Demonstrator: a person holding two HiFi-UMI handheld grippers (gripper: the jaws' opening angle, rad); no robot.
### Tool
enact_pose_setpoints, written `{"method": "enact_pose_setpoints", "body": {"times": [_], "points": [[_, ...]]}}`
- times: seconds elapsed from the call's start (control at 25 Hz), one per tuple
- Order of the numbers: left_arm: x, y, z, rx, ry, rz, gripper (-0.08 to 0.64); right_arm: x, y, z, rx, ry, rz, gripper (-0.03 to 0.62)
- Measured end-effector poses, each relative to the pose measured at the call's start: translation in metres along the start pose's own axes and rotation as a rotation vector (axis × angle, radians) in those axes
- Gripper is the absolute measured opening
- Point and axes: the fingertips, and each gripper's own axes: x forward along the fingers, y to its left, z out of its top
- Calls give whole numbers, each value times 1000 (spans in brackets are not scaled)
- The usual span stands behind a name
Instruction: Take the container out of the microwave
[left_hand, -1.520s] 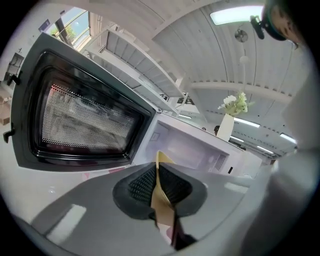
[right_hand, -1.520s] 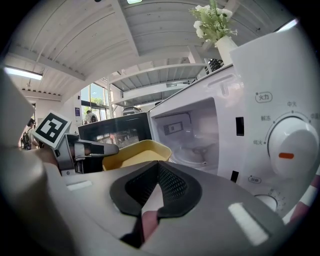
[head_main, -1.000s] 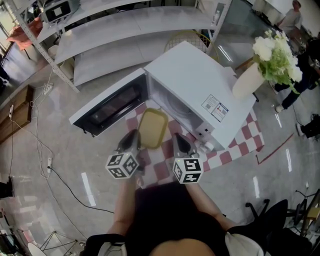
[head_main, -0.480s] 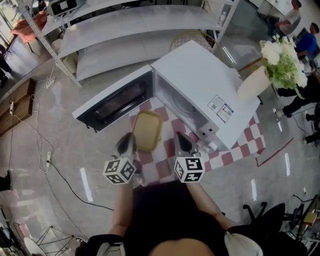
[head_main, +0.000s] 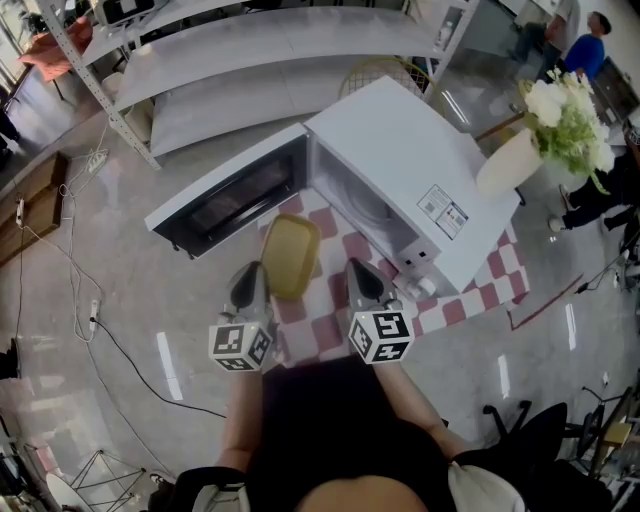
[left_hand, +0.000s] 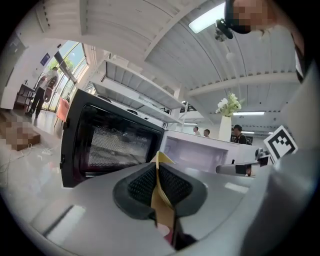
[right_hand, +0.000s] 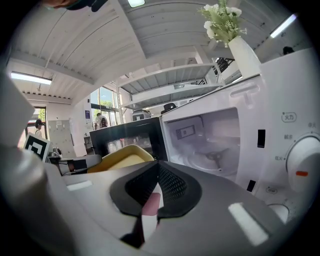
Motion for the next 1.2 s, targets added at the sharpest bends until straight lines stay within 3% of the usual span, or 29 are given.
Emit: {"method": "enact_pose_setpoints", "body": {"times": [0.32, 1.2], "points": [[-2, -8, 8, 98, -48, -15, 26, -5, 9, 6, -24, -8, 52, -2], [4, -8, 6, 69, -50, -7, 28, -2, 12, 3, -53, 23, 70, -2]]}}
